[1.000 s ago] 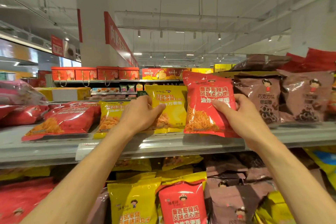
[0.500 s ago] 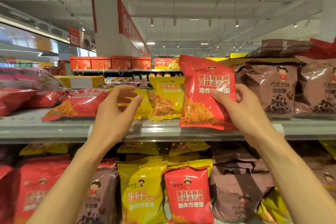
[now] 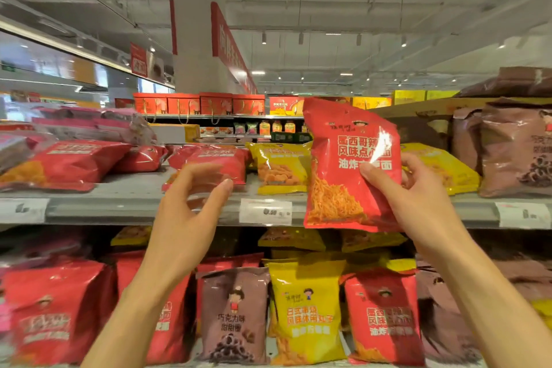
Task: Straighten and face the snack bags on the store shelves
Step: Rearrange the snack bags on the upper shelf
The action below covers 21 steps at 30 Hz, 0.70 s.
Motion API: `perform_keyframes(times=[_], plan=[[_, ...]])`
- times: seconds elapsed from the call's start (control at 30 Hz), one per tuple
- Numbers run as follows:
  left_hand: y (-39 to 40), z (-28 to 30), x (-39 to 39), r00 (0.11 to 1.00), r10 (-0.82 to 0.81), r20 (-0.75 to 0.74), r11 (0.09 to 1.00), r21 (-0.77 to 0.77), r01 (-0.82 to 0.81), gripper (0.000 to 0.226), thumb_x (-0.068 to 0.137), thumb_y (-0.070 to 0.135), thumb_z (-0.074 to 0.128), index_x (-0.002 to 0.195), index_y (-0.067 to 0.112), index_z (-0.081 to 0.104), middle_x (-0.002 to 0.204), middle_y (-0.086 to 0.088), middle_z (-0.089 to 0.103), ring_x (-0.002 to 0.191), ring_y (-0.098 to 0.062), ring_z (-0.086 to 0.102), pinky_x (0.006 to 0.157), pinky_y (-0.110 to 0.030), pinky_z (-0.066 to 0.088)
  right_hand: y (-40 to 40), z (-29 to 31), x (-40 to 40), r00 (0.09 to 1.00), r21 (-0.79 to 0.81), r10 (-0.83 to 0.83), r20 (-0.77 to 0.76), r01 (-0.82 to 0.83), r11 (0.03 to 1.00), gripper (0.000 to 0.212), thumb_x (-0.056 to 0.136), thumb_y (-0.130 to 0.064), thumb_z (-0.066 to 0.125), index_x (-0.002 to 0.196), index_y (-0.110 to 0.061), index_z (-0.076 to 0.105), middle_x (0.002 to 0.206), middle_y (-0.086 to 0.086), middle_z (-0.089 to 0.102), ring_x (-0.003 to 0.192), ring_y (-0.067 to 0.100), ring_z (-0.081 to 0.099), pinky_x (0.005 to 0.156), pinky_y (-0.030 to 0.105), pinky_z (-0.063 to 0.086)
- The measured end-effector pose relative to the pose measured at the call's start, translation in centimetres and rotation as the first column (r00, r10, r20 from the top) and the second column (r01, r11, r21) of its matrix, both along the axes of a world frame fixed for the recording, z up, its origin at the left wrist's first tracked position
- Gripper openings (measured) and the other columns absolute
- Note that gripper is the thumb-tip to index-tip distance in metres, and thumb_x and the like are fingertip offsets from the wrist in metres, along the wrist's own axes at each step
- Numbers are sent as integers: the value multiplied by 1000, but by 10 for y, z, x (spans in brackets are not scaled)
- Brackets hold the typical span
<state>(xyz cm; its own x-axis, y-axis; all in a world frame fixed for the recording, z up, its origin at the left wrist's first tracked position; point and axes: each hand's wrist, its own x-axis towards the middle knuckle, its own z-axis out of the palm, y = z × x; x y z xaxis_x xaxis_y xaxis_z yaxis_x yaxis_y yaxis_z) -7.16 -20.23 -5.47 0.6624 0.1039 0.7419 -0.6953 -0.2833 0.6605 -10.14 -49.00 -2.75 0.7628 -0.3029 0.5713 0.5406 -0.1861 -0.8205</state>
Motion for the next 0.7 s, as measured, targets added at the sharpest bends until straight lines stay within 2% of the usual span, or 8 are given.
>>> perform_keyframes(times=[0.1, 0.2, 0.3, 0.4, 0.47, 0.53, 0.6, 0.7], plan=[[43, -2, 4, 999, -40, -17, 999, 19, 41, 19, 94, 42, 65, 112, 37, 65, 109, 21, 71, 107, 3, 64, 92, -26, 51, 45, -4, -3, 1000, 20, -15, -2, 15, 1000, 43, 83, -36, 77, 120, -22, 60, 102, 1, 78, 87, 18, 77, 74, 37, 59], [87, 0, 8, 996, -84, -43, 996, 28, 85, 21, 91, 47, 65, 111, 40, 65, 109, 23, 70, 107, 2, 65, 83, -21, 54, 94, -9, 0, 1000, 46, -14, -19, 15, 999, 41, 84, -36, 76, 119, -22, 60, 100, 0, 78, 83, 18, 77, 67, 35, 61], [125, 4, 14, 993, -100, -58, 993, 50, 103, 17, 94, 43, 65, 111, 40, 65, 109, 23, 69, 105, 1, 66, 88, -33, 56, 139, -9, 5, 998, 43, -51, -39, 53, 998, 40, 84, -37, 76, 118, -24, 60, 101, -3, 78, 85, 15, 77, 73, 36, 61], [155, 10, 19, 991, -129, -46, 989, 73, 132, 15, 95, 39, 65, 110, 40, 65, 108, 24, 69, 104, 2, 65, 88, -32, 55, 177, -9, 11, 997, 53, -75, -33, 77, 996, 36, 85, -35, 77, 115, -25, 61, 101, -1, 78, 88, 17, 77, 79, 39, 61], [168, 15, 22, 989, -140, -40, 984, 104, 144, 15, 95, 42, 64, 111, 42, 64, 108, 25, 68, 104, 2, 65, 86, -27, 52, 199, -7, 15, 996, 55, -90, -26, 91, 994, 35, 86, -33, 77, 115, -23, 61, 98, -2, 78, 86, 15, 77, 73, 36, 62], [179, 21, 24, 988, -149, -40, 979, 135, 153, 16, 95, 45, 62, 111, 44, 63, 107, 25, 68, 102, 1, 66, 82, -25, 52, 220, 2, 21, 994, 35, -105, -5, 105, 994, 34, 87, -32, 77, 115, -21, 60, 93, -5, 78, 81, 9, 76, 65, 25, 59], [190, 26, 30, 992, -129, -11, 978, 163, 129, 16, 96, 44, 62, 111, 41, 63, 105, 23, 69, 98, 1, 66, 79, -23, 52, 240, 12, 32, 992, -7, -125, 9, 125, 992, 38, 87, -35, 77, 117, -22, 58, 93, -8, 76, 79, 4, 75, 65, 21, 58], [212, 36, 46, 997, -1, 74, 977, 211, -14, 16, 97, 36, 64, 113, 33, 65, 102, 20, 69, 91, 1, 64, 76, -20, 48, 267, 30, 55, 990, -80, -141, 8, 141, 987, 49, 87, -44, 76, 125, -26, 51, 99, -12, 73, 81, 1, 74, 74, 27, 60]])
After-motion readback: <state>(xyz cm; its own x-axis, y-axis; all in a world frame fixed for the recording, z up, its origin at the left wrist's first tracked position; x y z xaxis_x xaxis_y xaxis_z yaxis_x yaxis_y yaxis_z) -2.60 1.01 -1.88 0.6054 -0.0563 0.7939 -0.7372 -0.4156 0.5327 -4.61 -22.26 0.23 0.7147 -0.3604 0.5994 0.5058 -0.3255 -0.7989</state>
